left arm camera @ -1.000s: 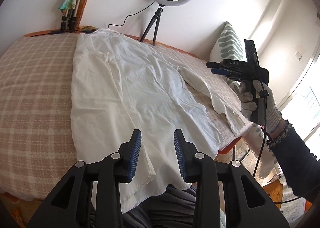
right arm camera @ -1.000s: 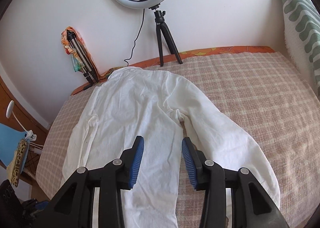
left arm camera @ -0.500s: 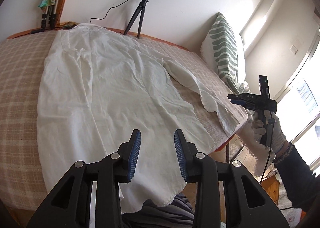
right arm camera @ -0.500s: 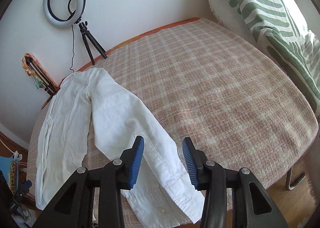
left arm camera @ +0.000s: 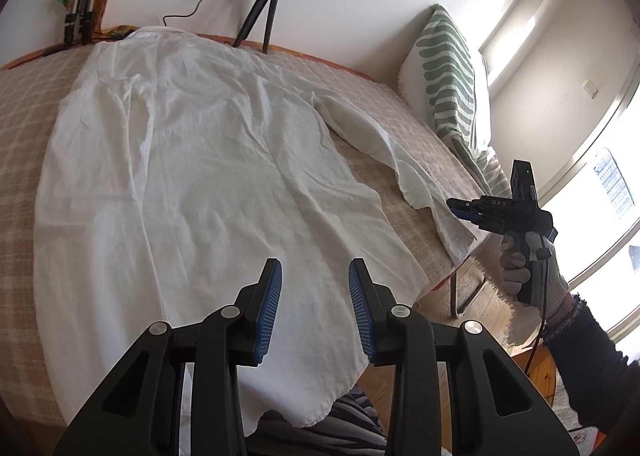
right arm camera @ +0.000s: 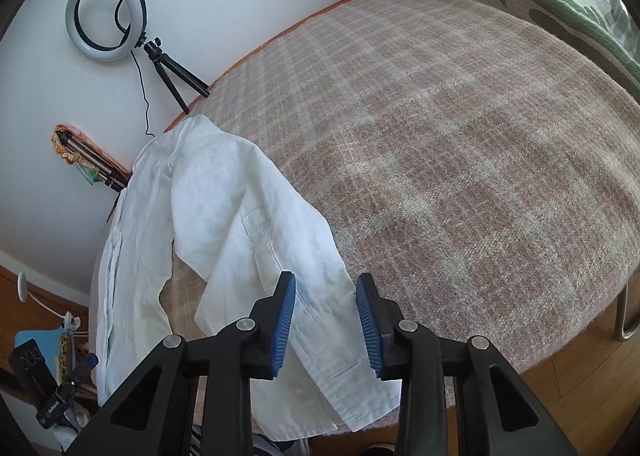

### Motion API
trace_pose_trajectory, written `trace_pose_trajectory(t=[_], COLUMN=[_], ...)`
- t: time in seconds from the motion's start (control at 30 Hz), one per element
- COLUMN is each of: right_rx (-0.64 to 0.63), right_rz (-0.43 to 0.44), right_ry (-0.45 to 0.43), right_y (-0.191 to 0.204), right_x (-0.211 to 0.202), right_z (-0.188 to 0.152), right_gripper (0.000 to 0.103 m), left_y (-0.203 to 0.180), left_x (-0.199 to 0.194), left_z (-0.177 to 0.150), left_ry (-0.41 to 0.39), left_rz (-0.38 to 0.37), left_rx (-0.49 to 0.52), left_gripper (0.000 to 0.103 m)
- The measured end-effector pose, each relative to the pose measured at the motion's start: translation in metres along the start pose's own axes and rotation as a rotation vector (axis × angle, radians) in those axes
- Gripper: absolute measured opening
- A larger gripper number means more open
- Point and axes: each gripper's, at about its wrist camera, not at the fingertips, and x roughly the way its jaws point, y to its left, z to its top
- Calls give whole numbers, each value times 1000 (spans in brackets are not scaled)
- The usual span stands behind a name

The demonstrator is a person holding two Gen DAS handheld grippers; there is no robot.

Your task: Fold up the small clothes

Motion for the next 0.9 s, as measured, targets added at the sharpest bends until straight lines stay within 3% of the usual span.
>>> trace_pose_trajectory(t=[0.07,0.13,0.4,0.43,0.47,0.5,0.57,0.77,0.83,0.9], right_rx=[2,1,-50,-63,-60,-51,-37,-81,-104,-98], right_rz=[8,38,12,-20,-50,-58,-48,-111,-143,-130], right_ry=[-1,1,-64,-80,-73,-59,-58,15,4,14], right_y=[0,0,13,14,12,9,4,4,8,7], right_x=[1,1,-10,-13,-14,-15,-17,-5,-4,-4], right_z=[0,0,0,1,2,3,2,-14,-16,-16], right_gripper=[17,0,0,2,11,39,47,39,28,4], left_y=[1,1,4,5,5,6,8,7,5,4], left_x=[-1,-2,-1,-2,-2,-2,0,3,4,3], left_z=[0,-1,-4,-4,-5,-5,-6,-8,-9,-8], left_ry=[-2,-3,0,0,-1,0,2,12,16,17], left_rz=[2,3,8,5,7,10,12,11,10,6], left_rx=[3,1,-2,-4,-6,-8,-13,-10,-3,3], left_gripper=[33,33,33,33,33,33,33,33,33,33])
